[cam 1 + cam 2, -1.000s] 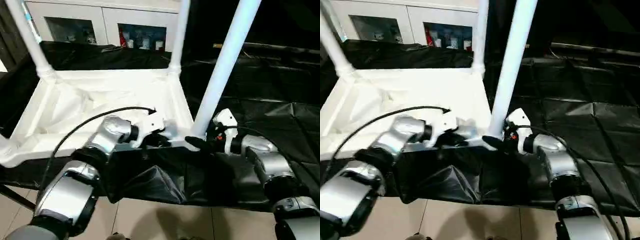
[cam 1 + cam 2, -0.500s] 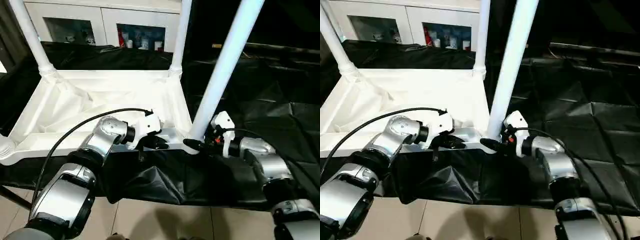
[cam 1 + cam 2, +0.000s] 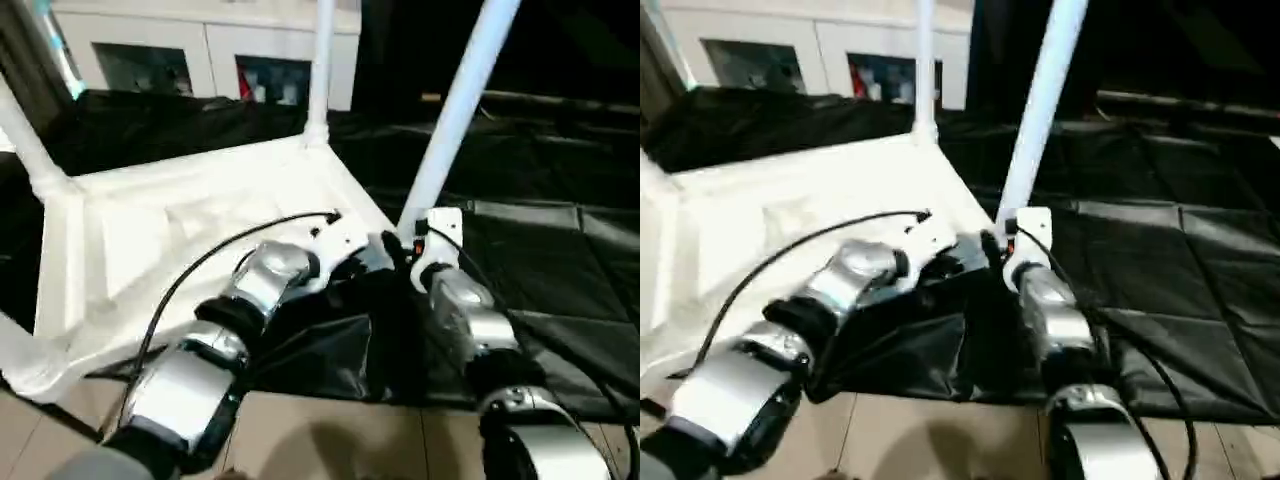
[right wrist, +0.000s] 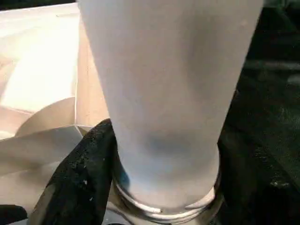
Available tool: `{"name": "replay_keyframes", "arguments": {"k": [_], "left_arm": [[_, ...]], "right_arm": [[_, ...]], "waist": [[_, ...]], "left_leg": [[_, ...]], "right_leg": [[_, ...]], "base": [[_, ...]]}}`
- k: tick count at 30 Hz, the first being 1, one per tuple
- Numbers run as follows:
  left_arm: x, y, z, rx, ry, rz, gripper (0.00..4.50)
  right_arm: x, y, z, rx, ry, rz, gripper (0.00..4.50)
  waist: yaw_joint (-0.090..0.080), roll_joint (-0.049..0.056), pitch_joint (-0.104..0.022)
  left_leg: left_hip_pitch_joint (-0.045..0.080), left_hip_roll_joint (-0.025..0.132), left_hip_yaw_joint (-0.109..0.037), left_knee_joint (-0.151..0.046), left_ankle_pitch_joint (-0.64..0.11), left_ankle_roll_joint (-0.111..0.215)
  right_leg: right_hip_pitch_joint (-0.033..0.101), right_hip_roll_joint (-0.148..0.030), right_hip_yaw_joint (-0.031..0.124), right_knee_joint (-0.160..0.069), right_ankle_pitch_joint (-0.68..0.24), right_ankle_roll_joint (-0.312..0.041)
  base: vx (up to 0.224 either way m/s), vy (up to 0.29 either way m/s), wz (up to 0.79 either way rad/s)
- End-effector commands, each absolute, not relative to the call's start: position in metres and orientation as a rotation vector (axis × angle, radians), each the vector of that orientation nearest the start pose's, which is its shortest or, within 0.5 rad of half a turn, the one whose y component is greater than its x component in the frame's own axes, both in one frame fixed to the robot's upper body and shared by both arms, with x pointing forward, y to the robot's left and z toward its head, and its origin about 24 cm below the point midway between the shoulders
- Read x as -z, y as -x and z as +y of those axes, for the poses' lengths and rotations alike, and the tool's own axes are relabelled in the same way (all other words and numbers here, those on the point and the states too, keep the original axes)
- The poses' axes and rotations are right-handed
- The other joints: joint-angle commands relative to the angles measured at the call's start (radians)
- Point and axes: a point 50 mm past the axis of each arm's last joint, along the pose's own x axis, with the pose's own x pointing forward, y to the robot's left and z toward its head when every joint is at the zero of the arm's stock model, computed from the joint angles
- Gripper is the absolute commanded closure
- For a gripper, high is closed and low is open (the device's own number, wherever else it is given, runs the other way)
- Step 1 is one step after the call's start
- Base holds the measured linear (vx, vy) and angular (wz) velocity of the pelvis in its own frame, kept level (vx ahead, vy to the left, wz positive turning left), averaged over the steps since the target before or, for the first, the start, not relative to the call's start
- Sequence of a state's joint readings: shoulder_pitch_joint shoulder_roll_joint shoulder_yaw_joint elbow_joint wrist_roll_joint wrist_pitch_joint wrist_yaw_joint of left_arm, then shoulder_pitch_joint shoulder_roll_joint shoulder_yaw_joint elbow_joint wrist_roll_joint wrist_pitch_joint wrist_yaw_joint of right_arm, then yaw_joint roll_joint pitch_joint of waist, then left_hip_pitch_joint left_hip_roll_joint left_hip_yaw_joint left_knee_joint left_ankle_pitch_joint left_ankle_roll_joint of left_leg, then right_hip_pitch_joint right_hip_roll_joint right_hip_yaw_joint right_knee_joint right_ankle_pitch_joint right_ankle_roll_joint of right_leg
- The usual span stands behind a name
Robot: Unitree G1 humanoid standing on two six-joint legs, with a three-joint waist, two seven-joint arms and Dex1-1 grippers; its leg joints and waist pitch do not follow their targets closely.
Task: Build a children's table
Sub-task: Rotate leg to tighten
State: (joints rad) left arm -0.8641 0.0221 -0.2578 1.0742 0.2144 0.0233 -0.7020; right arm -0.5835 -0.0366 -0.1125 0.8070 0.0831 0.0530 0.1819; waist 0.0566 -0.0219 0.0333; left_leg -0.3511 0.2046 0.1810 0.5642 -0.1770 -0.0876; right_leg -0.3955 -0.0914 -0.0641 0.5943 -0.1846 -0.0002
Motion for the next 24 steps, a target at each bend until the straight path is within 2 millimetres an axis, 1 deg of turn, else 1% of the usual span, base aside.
{"name": "replay_keyframes", "arguments": {"k": [1,2,3,4,5,6,7,8,9,10,11,12,13,14,15,16,17,18,19,20,21,22,23,24], "left_arm": [[-0.033,-0.339,0.020,1.083,-0.444,0.404,4.50],[-0.033,-0.338,0.020,1.094,-0.446,0.403,4.50],[-0.033,-0.339,0.024,1.097,-0.451,0.400,4.50],[-0.033,-0.339,0.024,1.097,-0.451,0.400,4.50],[-0.033,-0.340,0.028,1.101,-0.454,0.399,4.50],[-0.033,-0.343,0.039,1.100,-0.459,0.397,4.50],[-0.033,-0.343,0.039,1.100,-0.459,0.397,4.50],[-0.034,-0.343,0.042,1.100,-0.461,0.395,4.50],[-0.034,-0.343,0.042,1.100,-0.461,0.395,4.50],[-0.034,-0.344,0.048,1.105,-0.461,0.401,4.50],[-0.034,-0.344,0.055,1.122,-0.464,0.403,4.50],[-0.034,-0.344,0.062,1.146,-0.467,0.406,4.50],[-0.034,-0.344,0.065,1.153,-0.468,0.407,4.50],[-0.034,-0.343,0.070,1.172,-0.470,0.409,4.50],[-0.034,-0.340,0.075,1.223,-0.466,0.404,4.50],[-0.034,-0.340,0.075,1.226,-0.465,0.405,4.50],[-0.034,-0.338,0.079,1.265,-0.460,0.407,4.50],[-0.034,-0.335,0.084,1.305,-0.460,0.411,4.50],[-0.034,-0.333,0.089,1.333,-0.463,0.422,4.50],[-0.033,-0.332,0.095,1.359,-0.470,0.436,4.50],[-0.033,-0.331,0.097,1.364,-0.471,0.439,4.50],[-0.033,-0.331,0.100,1.373,-0.470,0.444,4.50],[-0.034,-0.331,0.102,1.378,-0.468,0.448,4.50],[-0.035,-0.330,0.106,1.395,-0.462,0.457,4.50]], "right_arm": [[-0.004,-0.335,-0.094,-0.343,-0.091,0.373,1.07],[-0.007,-0.336,-0.092,-0.359,-0.091,0.354,1.07],[-0.009,-0.336,-0.095,-0.379,-0.060,0.331,1.01],[-0.009,-0.336,-0.095,-0.379,-0.060,0.331,0.82],[-0.011,-0.337,-0.098,-0.400,-0.033,0.316,0.82],[-0.013,-0.338,-0.109,-0.439,0.015,0.297,0.82],[-0.013,-0.338,-0.109,-0.439,0.015,0.297,0.82],[-0.014,-0.338,-0.113,-0.448,0.026,0.294,0.82],[-0.014,-0.338,-0.113,-0.448,0.026,0.294,0.82],[-0.016,-0.338,-0.120,-0.475,0.028,0.291,0.82],[-0.019,-0.337,-0.127,-0.519,0.029,0.290,0.82],[-0.021,-0.336,-0.135,-0.570,0.037,0.289,0.82],[-0.022,-0.335,-0.138,-0.584,0.040,0.289,0.82],[-0.024,-0.334,-0.143,-0.620,0.049,0.288,0.82],[-0.027,-0.333,-0.148,-0.671,0.059,0.291,0.82],[-0.027,-0.333,-0.148,-0.673,0.059,0.291,0.82],[-0.029,-0.331,-0.152,-0.713,0.065,0.294,0.82],[-0.031,-0.329,-0.156,-0.767,0.071,0.297,0.82],[-0.034,-0.328,-0.159,-0.807,0.079,0.300,0.82],[-0.037,-0.327,-0.162,-0.854,0.087,0.298,0.82],[-0.038,-0.327,-0.162,-0.863,0.089,0.297,0.82],[-0.040,-0.327,-0.164,-0.883,0.089,0.295,0.82],[-0.042,-0.327,-0.165,-0.897,0.086,0.292,0.82],[-0.045,-0.328,-0.166,-0.918,0.079,0.287,0.82]], "waist": [[-0.002,-0.003,-0.043],[-0.002,-0.002,-0.044],[-0.002,-0.004,-0.043],[-0.002,-0.003,-0.043],[-0.002,-0.003,-0.043],[-0.002,-0.008,-0.043],[-0.002,-0.008,-0.043],[-0.001,-0.006,-0.044],[0.000,-0.008,-0.044],[0.001,-0.011,-0.045],[0.003,-0.013,-0.045],[0.005,-0.013,-0.045],[0.006,-0.012,-0.044],[0.006,-0.015,-0.045],[0.005,-0.016,-0.046],[0.007,-0.015,-0.048],[0.007,-0.014,-0.049],[0.006,-0.014,-0.049],[0.007,-0.016,-0.050],[0.010,-0.013,-0.051],[0.010,-0.012,-0.050],[0.013,-0.014,-0.050],[0.013,-0.012,-0.050],[0.013,-0.012,-0.049]], "left_leg": [[-0.001,0.018,-0.006,-0.070,-0.298,0.030],[0.000,0.020,-0.006,-0.070,-0.298,0.032],[0.000,0.020,-0.006,-0.071,-0.301,0.033],[-0.001,0.019,-0.006,-0.071,-0.303,0.034],[0.000,0.019,-0.006,-0.071,-0.308,0.036],[-0.002,0.019,-0.006,-0.070,-0.304,0.039],[-0.002,0.019,-0.006,-0.070,-0.304,0.039],[-0.002,0.019,-0.005,-0.069,-0.300,0.044],[-0.005,0.019,-0.004,-0.068,-0.283,0.051],[-0.004,0.018,-0.003,-0.067,-0.277,0.055],[-0.004,0.017,-0.003,-0.065,-0.269,0.061],[-0.006,0.019,-0.001,-0.064,-0.256,0.074],[-0.007,0.018,-0.001,-0.064,-0.249,0.080],[-0.013,0.019,-0.003,-0.064,-0.230,0.089],[-0.013,0.020,-0.001,-0.063,-0.222,0.091],[-0.012,0.022,-0.002,-0.061,-0.200,0.096],[-0.012,0.023,-0.002,-0.060,-0.181,0.103],[-0.010,0.024,0.000,-0.059,-0.178,0.103],[-0.008,0.025,0.000,-0.058,-0.175,0.105],[-0.009,0.028,0.001,-0.056,-0.157,0.118],[-0.010,0.029,0.002,-0.056,-0.153,0.119],[-0.008,0.030,0.004,-0.055,-0.158,0.119],[-0.009,0.031,0.004,-0.055,-0.161,0.118],[-0.009,0.031,0.004,-0.056,-0.175,0.110]], "right_leg": [[0.034,-0.049,0.037,-0.094,-0.360,-0.153],[0.033,-0.049,0.038,-0.092,-0.340,-0.159],[0.033,-0.049,0.037,-0.093,-0.341,-0.159],[0.034,-0.049,0.037,-0.092,-0.341,-0.161],[0.034,-0.049,0.036,-0.093,-0.344,-0.162],[0.035,-0.049,0.036,-0.093,-0.341,-0.162],[0.035,-0.049,0.036,-0.093,-0.341,-0.162],[0.036,-0.049,0.037,-0.092,-0.334,-0.162],[0.038,-0.050,0.038,-0.090,-0.321,-0.167],[0.038,-0.050,0.037,-0.091,-0.318,-0.168],[0.041,-0.050,0.036,-0.089,-0.313,-0.169],[0.041,-0.050,0.037,-0.089,-0.295,-0.175],[0.042,-0.050,0.037,-0.088,-0.289,-0.176],[0.047,-0.050,0.034,-0.085,-0.287,-0.179],[0.046,-0.052,0.035,-0.086,-0.287,-0.180],[0.047,-0.053,0.036,-0.082,-0.260,-0.188],[0.047,-0.051,0.035,-0.077,-0.228,-0.200],[0.043,-0.051,0.036,-0.076,-0.216,-0.208],[0.045,-0.050,0.035,-0.073,-0.201,-0.217],[0.046,-0.049,0.035,-0.064,-0.137,-0.242],[0.046,-0.048,0.035,-0.063,-0.122,-0.249],[0.046,-0.047,0.034,-0.060,-0.110,-0.258],[0.046,-0.047,0.034,-0.057,-0.108,-0.262],[0.047,-0.049,0.033,-0.058,-0.123,-0.265]], "base": [[0.000,0.000,0.00],[0.000,0.000,0.00],[0.000,0.000,0.00],[0.000,0.000,0.00],[0.000,0.000,0.00],[0.000,0.000,0.00],[0.000,0.000,0.00],[0.000,0.000,0.00],[0.000,0.000,0.00],[0.000,0.000,0.00],[0.000,0.000,0.00],[0.000,0.000,0.00],[0.000,0.000,0.00],[0.000,0.000,0.00],[0.000,0.000,0.00],[0.000,0.000,0.00],[0.000,0.000,0.00],[0.000,0.000,0.00],[0.000,0.000,0.00],[0.000,0.000,0.00],[0.000,0.000,0.00],[0.000,0.000,0.00],[0.000,0.000,0.00],[0.000,0.000,0.00]]}}
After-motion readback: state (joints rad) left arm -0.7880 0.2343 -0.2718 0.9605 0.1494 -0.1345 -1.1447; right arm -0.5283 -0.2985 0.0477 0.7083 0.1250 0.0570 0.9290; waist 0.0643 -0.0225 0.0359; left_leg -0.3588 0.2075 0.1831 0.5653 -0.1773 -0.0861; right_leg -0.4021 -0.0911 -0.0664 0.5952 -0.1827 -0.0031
